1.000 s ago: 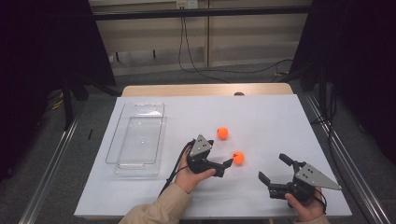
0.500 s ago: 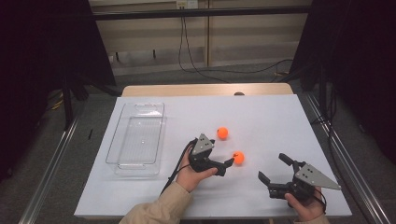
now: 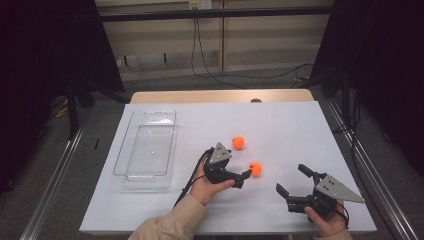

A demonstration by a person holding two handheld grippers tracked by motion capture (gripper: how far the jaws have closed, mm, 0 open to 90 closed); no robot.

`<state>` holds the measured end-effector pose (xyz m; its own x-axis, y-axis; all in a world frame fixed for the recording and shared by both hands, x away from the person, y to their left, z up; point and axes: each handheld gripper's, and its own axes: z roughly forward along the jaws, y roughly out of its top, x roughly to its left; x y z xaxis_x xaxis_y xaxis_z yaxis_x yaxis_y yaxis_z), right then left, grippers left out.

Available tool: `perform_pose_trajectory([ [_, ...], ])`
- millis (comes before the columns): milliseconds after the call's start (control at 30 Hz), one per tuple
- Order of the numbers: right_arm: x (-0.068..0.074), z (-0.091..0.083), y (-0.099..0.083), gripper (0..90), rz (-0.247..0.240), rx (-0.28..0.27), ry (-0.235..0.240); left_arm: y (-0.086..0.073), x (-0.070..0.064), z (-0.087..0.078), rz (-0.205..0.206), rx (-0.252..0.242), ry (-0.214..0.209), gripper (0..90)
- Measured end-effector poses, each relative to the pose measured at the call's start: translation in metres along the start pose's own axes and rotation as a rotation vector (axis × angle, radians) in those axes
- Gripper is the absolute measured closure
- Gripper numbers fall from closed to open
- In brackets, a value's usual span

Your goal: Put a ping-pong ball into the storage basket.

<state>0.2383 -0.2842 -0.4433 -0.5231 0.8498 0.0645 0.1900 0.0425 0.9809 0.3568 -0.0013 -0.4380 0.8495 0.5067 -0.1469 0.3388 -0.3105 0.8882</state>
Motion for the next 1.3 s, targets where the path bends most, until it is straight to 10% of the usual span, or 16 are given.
perform_pose_trajectory([
  [1300, 0.000, 0.001, 0.000, 1.3, -0.003, 0.002, 0.003, 0.002, -0.002, 0.020, -0.007, 0.060, -0.019, 2.6],
])
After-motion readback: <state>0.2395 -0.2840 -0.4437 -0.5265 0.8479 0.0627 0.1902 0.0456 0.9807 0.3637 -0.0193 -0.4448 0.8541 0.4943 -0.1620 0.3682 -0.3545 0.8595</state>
